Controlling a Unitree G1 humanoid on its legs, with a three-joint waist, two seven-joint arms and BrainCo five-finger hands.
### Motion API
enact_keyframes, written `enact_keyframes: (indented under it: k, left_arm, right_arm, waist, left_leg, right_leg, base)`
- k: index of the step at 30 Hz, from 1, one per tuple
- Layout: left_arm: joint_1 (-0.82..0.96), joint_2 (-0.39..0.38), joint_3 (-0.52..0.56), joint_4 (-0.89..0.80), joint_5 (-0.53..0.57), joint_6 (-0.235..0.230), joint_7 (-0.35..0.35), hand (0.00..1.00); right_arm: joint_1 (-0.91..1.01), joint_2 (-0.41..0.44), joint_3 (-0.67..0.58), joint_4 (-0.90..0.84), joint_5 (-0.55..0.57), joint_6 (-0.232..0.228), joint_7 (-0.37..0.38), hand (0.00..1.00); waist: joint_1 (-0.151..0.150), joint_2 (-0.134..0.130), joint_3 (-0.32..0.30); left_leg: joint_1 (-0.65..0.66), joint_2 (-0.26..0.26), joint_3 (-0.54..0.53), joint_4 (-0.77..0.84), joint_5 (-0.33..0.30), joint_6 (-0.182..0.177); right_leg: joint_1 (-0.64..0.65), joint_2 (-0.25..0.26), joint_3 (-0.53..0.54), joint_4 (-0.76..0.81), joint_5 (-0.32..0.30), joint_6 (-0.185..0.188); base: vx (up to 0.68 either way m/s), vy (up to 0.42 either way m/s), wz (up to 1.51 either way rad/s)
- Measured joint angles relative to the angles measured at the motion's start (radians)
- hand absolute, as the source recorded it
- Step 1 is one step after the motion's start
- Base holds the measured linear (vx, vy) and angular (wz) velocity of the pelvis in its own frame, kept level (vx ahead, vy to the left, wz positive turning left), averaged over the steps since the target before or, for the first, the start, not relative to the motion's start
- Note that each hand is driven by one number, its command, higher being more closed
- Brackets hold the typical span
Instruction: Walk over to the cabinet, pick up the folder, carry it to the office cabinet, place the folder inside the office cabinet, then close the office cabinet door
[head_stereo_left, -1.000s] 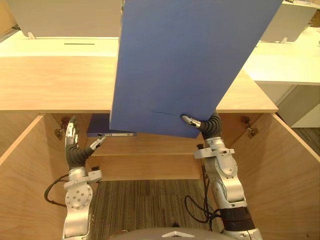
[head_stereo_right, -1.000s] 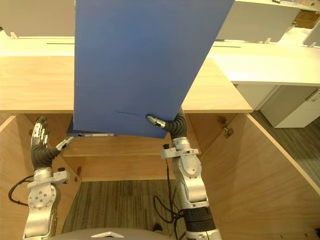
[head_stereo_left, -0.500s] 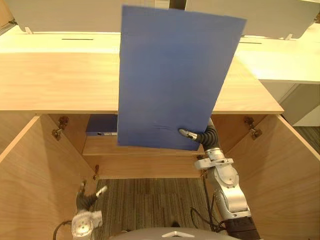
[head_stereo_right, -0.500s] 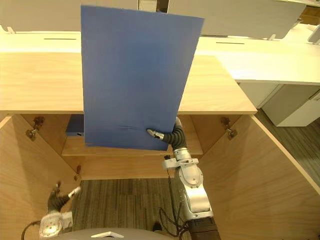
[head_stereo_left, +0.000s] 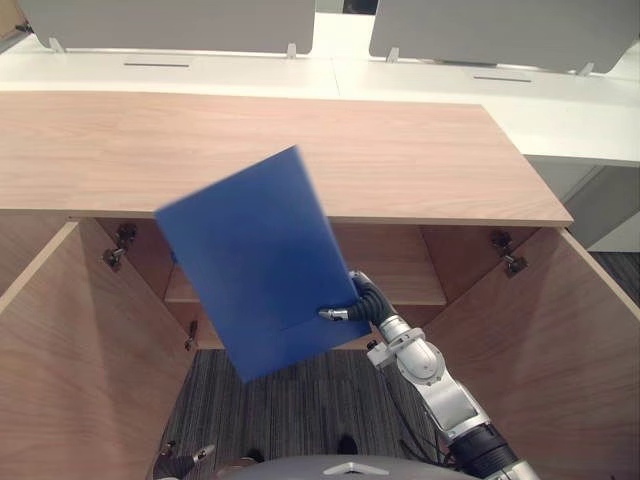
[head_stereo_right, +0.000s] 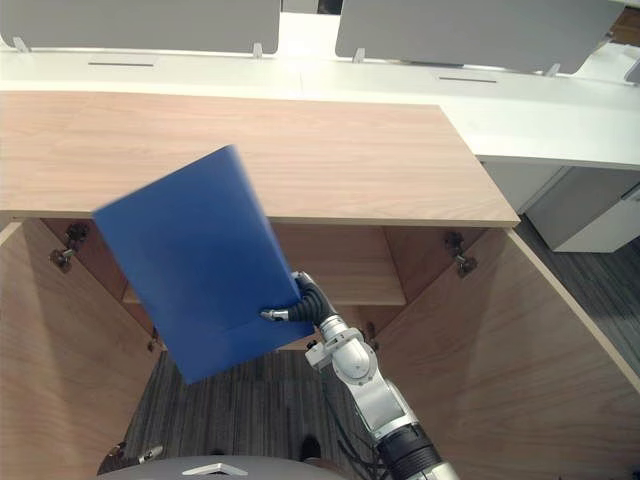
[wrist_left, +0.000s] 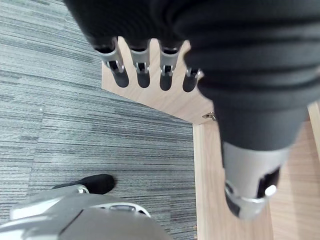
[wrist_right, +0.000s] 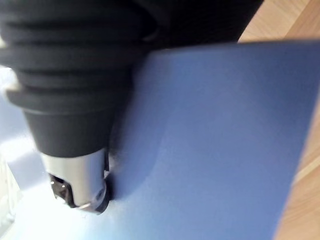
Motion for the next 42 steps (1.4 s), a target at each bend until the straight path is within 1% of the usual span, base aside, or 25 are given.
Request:
enact_keyframes:
  k: [2, 3, 4, 5, 6, 7, 8, 9, 10, 12, 15, 17, 19, 20, 21, 23, 24, 27, 28, 30, 31, 34, 36, 38, 42]
  left_arm:
    - [-0.019, 0.007, -0.024, 0.000, 0.001, 0.000, 0.000, 0.00]
    - [-0.037, 0.008, -0.038, -0.001, 0.006, 0.000, 0.001, 0.00]
    - [-0.051, 0.008, -0.045, -0.003, 0.011, 0.000, 0.001, 0.00]
    - [-0.081, 0.014, -0.063, -0.005, 0.017, -0.001, 0.003, 0.00]
    - [-0.121, 0.015, -0.073, -0.010, 0.017, -0.002, 0.004, 0.00]
    - [-0.141, 0.015, -0.078, -0.014, 0.017, -0.003, 0.006, 0.00]
    - [-0.196, 0.017, -0.089, -0.020, 0.016, -0.006, 0.011, 0.00]
    - [-0.212, 0.019, -0.093, -0.023, 0.016, -0.009, 0.015, 0.00]
    - [-0.227, 0.022, -0.098, -0.024, 0.015, -0.010, 0.020, 0.00]
    - [-0.264, 0.035, -0.108, -0.046, 0.012, -0.018, 0.025, 0.00]
    - [-0.293, 0.052, -0.130, -0.061, 0.003, -0.023, 0.026, 0.00]
    - [-0.316, 0.057, -0.142, -0.073, -0.005, -0.025, 0.026, 0.00]
    - [-0.335, 0.053, -0.157, -0.130, -0.015, -0.027, 0.024, 0.00]
    - [-0.340, 0.050, -0.158, -0.144, -0.019, -0.028, 0.024, 0.00]
    - [-0.348, 0.048, -0.155, -0.167, -0.023, -0.030, 0.024, 0.00]
    - [-0.354, 0.048, -0.154, -0.195, -0.024, -0.032, 0.024, 0.00]
    - [-0.355, 0.049, -0.154, -0.214, -0.024, -0.033, 0.021, 0.00]
    - [-0.355, 0.047, -0.134, -0.234, -0.035, -0.034, 0.025, 0.00]
    - [-0.355, 0.047, -0.134, -0.243, -0.039, -0.034, 0.025, 0.00]
    - [-0.359, 0.046, -0.130, -0.272, -0.058, -0.036, 0.026, 0.00]
    - [-0.359, 0.045, -0.128, -0.280, -0.063, -0.036, 0.026, 0.00]
    - [-0.360, 0.033, -0.127, -0.318, -0.077, -0.046, 0.030, 0.00]
    - [-0.364, 0.006, -0.130, -0.339, -0.095, -0.057, 0.031, 0.00]
    - [-0.375, -0.013, -0.132, -0.340, -0.102, -0.062, 0.031, 0.00]
    - [-0.376, -0.032, -0.136, -0.367, -0.103, -0.063, 0.043, 0.00]
  right_arm:
    - [-0.053, -0.026, 0.046, 0.036, -0.058, 0.000, -0.003, 1.00]
    - [-0.088, -0.039, 0.074, 0.066, -0.091, 0.000, -0.004, 1.00]
    - [-0.109, -0.045, 0.086, 0.077, -0.105, 0.000, -0.005, 1.00]
    - [-0.153, -0.053, 0.104, 0.102, -0.132, 0.000, -0.008, 1.00]
    - [-0.203, -0.066, 0.120, 0.115, -0.156, 0.000, -0.020, 1.00]
    - [-0.231, -0.073, 0.127, 0.124, -0.165, 0.000, -0.026, 1.00]
    - [-0.304, -0.092, 0.138, 0.152, -0.174, 0.001, -0.033, 1.00]
    - [-0.321, -0.097, 0.138, 0.158, -0.180, 0.001, -0.038, 1.00]
    - [-0.336, -0.102, 0.138, 0.165, -0.186, 0.001, -0.042, 1.00]
    - [-0.367, -0.118, 0.137, 0.181, -0.192, 0.007, -0.055, 1.00]
    - [-0.368, -0.133, 0.136, 0.181, -0.182, 0.016, -0.064, 1.00]
    - [-0.367, -0.126, 0.128, 0.178, -0.140, 0.024, -0.063, 1.00]
    - [-0.362, -0.117, 0.100, 0.163, -0.015, 0.029, -0.063, 1.00]
    - [-0.361, -0.113, 0.086, 0.155, 0.017, 0.030, -0.063, 1.00]
    - [-0.360, -0.109, 0.051, 0.126, 0.065, 0.034, -0.065, 1.00]
    - [-0.360, -0.091, -0.014, 0.086, 0.138, 0.035, -0.075, 1.00]
    - [-0.365, -0.078, -0.063, 0.067, 0.189, 0.035, -0.088, 1.00]
    - [-0.390, -0.080, -0.177, 0.057, 0.307, 0.034, -0.137, 1.00]
    - [-0.398, -0.082, -0.196, 0.057, 0.327, 0.034, -0.148, 1.00]
    - [-0.434, -0.082, -0.267, 0.059, 0.425, 0.034, -0.181, 1.00]
    - [-0.444, -0.081, -0.279, 0.059, 0.443, 0.034, -0.188, 1.00]
    - [-0.495, -0.082, -0.324, 0.072, 0.561, 0.032, -0.197, 1.00]
    - [-0.552, -0.082, -0.347, 0.115, 0.624, 0.024, -0.202, 1.00]
    - [-0.589, -0.083, -0.363, 0.151, 0.661, 0.022, -0.209, 1.00]
    - [-0.716, -0.084, -0.409, 0.279, 0.755, 0.021, -0.256, 1.00]
  waist:
    - [0.001, 0.001, 0.028]
    - [0.003, 0.013, 0.053]
    - [0.002, 0.004, 0.067]
    - [0.008, 0.014, 0.106]
    - [0.009, 0.026, 0.148]
    - [0.009, 0.038, 0.173]
    - [0.011, 0.068, 0.233]
    - [0.011, 0.075, 0.251]
    - [0.010, 0.078, 0.268]
    - [0.006, 0.081, 0.315]
    - [0.009, 0.082, 0.349]
    - [0.008, 0.081, 0.372]
    - [0.013, 0.083, 0.385]
    - [0.015, 0.083, 0.391]
    - [0.018, 0.086, 0.407]
    - [0.023, 0.086, 0.411]
    - [0.027, 0.086, 0.412]
    - [0.037, 0.091, 0.415]
    - [0.039, 0.091, 0.415]
    - [0.042, 0.091, 0.416]
    - [0.043, 0.091, 0.416]
    - [0.051, 0.091, 0.416]
    - [0.055, 0.091, 0.415]
    - [0.055, 0.091, 0.415]
    - [0.057, 0.092, 0.415]
  left_leg:
    - [-0.017, 0.000, 0.002, 0.002, 0.006, 0.002]
    - [-0.042, 0.000, 0.002, 0.009, 0.009, 0.003]
    - [-0.053, 0.001, 0.003, 0.021, 0.009, 0.004]
    - [-0.105, 0.006, 0.003, 0.066, -0.001, 0.005]
    - [-0.187, 0.022, 0.003, 0.155, -0.031, 0.007]
    - [-0.232, 0.032, 0.002, 0.208, -0.048, 0.009]
    - [-0.345, 0.060, -0.002, 0.328, -0.082, 0.018]
    - [-0.375, 0.065, -0.006, 0.353, -0.086, 0.022]
    - [-0.400, 0.067, -0.012, 0.372, -0.087, 0.023]
    - [-0.487, 0.077, -0.019, 0.435, -0.100, 0.021]
    - [-0.578, 0.091, -0.020, 0.500, -0.114, 0.020]
    - [-0.638, 0.097, -0.019, 0.538, -0.124, 0.015]
    - [-0.726, 0.108, -0.010, 0.577, -0.124, 0.014]
    - [-0.742, 0.111, -0.009, 0.585, -0.124, 0.013]
    - [-0.767, 0.121, -0.005, 0.602, -0.125, 0.013]
    - [-0.812, 0.137, -0.001, 0.626, -0.129, 0.013]
    - [-0.839, 0.147, 0.000, 0.640, -0.131, 0.012]
    - [-0.886, 0.162, -0.002, 0.660, -0.132, 0.007]
    - [-0.896, 0.164, -0.004, 0.665, -0.133, 0.006]
    - [-0.925, 0.167, -0.015, 0.671, -0.130, 0.005]
    - [-0.930, 0.167, -0.017, 0.672, -0.128, 0.007]
    - [-0.933, 0.168, -0.016, 0.670, -0.127, 0.008]
    - [-0.933, 0.169, -0.016, 0.667, -0.127, 0.008]
    - [-0.934, 0.169, -0.017, 0.665, -0.127, 0.007]
    - [-0.947, 0.168, -0.019, 0.663, -0.126, 0.005]
  right_leg:
    - [-0.018, 0.000, 0.003, 0.000, 0.009, -0.003]
    - [-0.039, -0.001, 0.003, 0.004, 0.016, -0.005]
    - [-0.046, -0.003, 0.007, 0.007, 0.021, -0.005]
    - [-0.083, -0.003, 0.010, 0.021, 0.026, -0.008]
    - [-0.137, -0.001, 0.012, 0.058, 0.026, -0.008]
    - [-0.168, 0.003, 0.014, 0.080, 0.026, -0.008]
    - [-0.256, 0.015, 0.017, 0.138, 0.025, -0.010]
    - [-0.280, 0.017, 0.017, 0.155, 0.024, -0.010]
    - [-0.304, 0.017, 0.017, 0.171, 0.023, -0.011]
    - [-0.402, 0.017, 0.019, 0.257, 0.004, -0.015]
    - [-0.506, 0.013, 0.023, 0.351, -0.020, -0.018]
    - [-0.577, 0.009, 0.026, 0.409, -0.039, -0.028]
    - [-0.676, 0.003, 0.027, 0.467, -0.049, -0.034]
    - [-0.696, 0.003, 0.026, 0.477, -0.049, -0.034]
    - [-0.723, 0.002, 0.023, 0.493, -0.053, -0.040]
    - [-0.771, 0.006, 0.018, 0.512, -0.057, -0.041]
    - [-0.799, 0.011, 0.017, 0.522, -0.056, -0.044]
    - [-0.847, 0.016, 0.012, 0.550, -0.060, -0.056]
    - [-0.857, 0.016, 0.010, 0.557, -0.062, -0.058]
    - [-0.886, 0.014, -0.003, 0.575, -0.065, -0.060]
    - [-0.890, 0.014, -0.005, 0.577, -0.066, -0.060]
    - [-0.902, 0.013, -0.006, 0.594, -0.077, -0.061]
    - [-0.904, 0.013, -0.007, 0.594, -0.080, -0.063]
    - [-0.904, 0.013, -0.009, 0.594, -0.082, -0.065]
    - [-0.916, 0.011, -0.012, 0.594, -0.082, -0.066]
  base:
    - [-0.08, -0.038, -0.03]
    - [-0.09, -0.039, -0.01]
    - [-0.12, -0.029, 0.01]
    - [-0.15, -0.022, 0.01]
    - [-0.16, -0.019, -0.01]
    - [-0.24, -0.025, -0.11]
    - [-0.26, -0.016, -0.11]
    - [-0.22, -0.009, -0.08]
    - [-0.18, 0.006, 0.01]
    - [-0.24, 0.014, 0.00]
    - [-0.19, 0.019, -0.03]
    - [-0.21, 0.003, -0.03]
    - [-0.17, -0.036, -0.03]
    - [-0.12, -0.059, -0.10]
    - [-0.10, -0.061, -0.16]
    - [-0.08, -0.063, -0.19]
    - [-0.04, -0.068, -0.15]
    - [-0.02, -0.051, -0.07]
    - [0.00, -0.032, 0.03]
    - [0.01, -0.019, 0.08]
    - [0.04, -0.010, 0.07]
    - [0.04, -0.004, 0.02]
    - [0.04, 0.003, 0.00]
    - [0.00, 0.000, 0.00]
    - [0.00, -0.001, 0.01]
